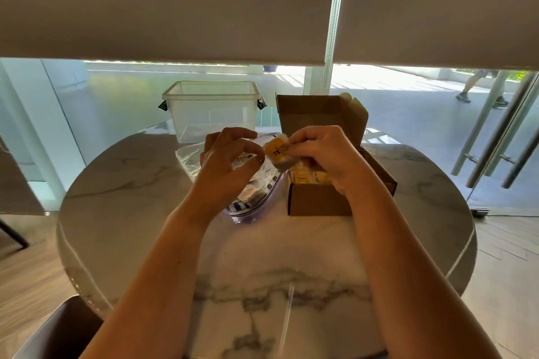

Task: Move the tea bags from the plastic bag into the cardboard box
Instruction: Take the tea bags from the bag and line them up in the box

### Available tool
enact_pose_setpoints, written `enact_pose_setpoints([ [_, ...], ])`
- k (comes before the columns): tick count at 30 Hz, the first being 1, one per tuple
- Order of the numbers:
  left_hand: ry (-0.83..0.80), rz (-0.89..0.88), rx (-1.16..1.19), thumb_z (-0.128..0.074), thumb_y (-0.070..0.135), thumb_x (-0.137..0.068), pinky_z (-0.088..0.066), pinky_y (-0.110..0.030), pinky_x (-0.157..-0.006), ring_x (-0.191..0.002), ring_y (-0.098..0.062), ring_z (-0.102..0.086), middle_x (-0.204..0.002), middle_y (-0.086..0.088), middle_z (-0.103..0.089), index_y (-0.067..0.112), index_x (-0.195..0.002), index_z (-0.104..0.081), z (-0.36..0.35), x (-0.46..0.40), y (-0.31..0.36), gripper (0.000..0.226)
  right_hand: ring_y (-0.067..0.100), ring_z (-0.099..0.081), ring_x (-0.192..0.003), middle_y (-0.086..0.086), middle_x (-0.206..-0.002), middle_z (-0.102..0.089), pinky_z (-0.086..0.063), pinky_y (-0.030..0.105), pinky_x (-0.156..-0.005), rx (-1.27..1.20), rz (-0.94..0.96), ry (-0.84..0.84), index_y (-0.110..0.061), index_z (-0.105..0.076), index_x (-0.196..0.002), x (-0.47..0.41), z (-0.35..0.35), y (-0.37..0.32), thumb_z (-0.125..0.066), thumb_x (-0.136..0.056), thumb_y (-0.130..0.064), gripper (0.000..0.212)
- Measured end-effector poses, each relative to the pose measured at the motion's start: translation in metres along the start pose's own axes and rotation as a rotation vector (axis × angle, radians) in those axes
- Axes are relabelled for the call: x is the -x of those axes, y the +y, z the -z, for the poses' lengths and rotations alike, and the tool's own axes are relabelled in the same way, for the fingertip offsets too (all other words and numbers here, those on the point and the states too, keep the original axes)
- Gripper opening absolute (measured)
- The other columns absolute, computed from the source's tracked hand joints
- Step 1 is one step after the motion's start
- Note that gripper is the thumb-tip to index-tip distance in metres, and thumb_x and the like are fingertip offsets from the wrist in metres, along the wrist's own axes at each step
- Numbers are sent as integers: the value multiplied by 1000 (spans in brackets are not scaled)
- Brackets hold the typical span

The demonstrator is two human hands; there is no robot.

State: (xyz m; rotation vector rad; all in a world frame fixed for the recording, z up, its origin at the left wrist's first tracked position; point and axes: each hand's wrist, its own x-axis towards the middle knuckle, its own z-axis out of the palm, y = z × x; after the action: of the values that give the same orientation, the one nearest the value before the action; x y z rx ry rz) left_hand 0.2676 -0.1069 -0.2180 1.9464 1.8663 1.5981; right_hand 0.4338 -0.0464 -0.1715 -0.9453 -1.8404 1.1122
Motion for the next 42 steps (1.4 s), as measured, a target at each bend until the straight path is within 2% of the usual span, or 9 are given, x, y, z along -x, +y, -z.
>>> enact_pose_setpoints([
  [9,-10,2,-64,-56,1,-87,-19,5,-84,-107,1,-30,-115,14,-49,20,-98,-71,1,-2,-2,27,7,-52,-55,7,-73,-61,-40,9,-48,251,-59,548,-3,-67,-93,-17,67,41,-62,-89,-16,15],
  [15,-19,23,-36,-53,-5,-85,-25,-5,-89,-112,-3,-33,-114,14,-50,22,-98,-71,1,-1,0,34,19,-50,-56,8,-61,-54,-34,21,-50,692,-240,271,-3,-63,-65,-24,68,54,-62,-74,6,13],
  [22,-24,36,36,-45,-11,-87,-42,-9,-85,-115,-11,-45,-115,7,-50,16,-98,-71,3,-2,-1,40,17,-60,-51,13,-67,-63,-42,23,-48,647,-284,240,-1,-63,-85,-39,58,66,-57,-91,-16,17],
  [25,-14,35,80,-44,-13,-87,-46,-8,-82,-112,-11,-49,-113,4,-51,13,-99,-72,5,-2,0,40,27,-65,-77,17,-88,-66,-53,35,-71,723,-178,329,-2,-64,-91,-41,61,70,-61,-87,-12,11],
  [28,-4,19,55,-44,-11,-87,-47,-22,-93,-113,-11,-50,-111,7,-52,13,-99,-72,5,-2,-2,39,16,-56,-87,6,-93,-61,-42,22,-72,668,57,405,-9,-62,-92,-31,54,56,-67,-83,-9,10],
  [32,6,15,86,-43,-12,-88,-48,-15,-88,-111,-11,-51,-111,5,-52,10,-98,-72,6,-1,0,38,5,-61,-69,-10,-82,-62,-49,12,-56,384,205,37,-22,-62,-89,-4,14,12,-70,-82,-18,11],
  [35,21,-7,78,-43,-13,-87,-45,-12,-88,-110,-12,-50,-109,5,-52,9,-98,-71,6,0,0,37,-1,-59,-57,-9,-86,-66,-49,11,-60,517,186,-415,-18,-66,-102,9,-24,1,-65,-86,-15,16],
  [39,33,-23,74,-45,-12,-86,-44,-22,-95,-111,-14,-52,-109,3,-55,10,-98,-72,5,-1,-3,36,15,-54,-106,8,-124,-55,-41,25,-89,846,232,-499,-9,-59,-122,6,-70,14,-56,-86,-1,37],
  [42,27,-2,92,-43,-12,-86,-46,-21,-94,-110,-13,-53,-110,2,-55,10,-98,-72,5,-2,-5,38,28,-52,-116,15,-127,-52,-42,31,-91,1063,192,-528,-3,-55,-125,0,-88,17,-49,-90,-2,35],
])
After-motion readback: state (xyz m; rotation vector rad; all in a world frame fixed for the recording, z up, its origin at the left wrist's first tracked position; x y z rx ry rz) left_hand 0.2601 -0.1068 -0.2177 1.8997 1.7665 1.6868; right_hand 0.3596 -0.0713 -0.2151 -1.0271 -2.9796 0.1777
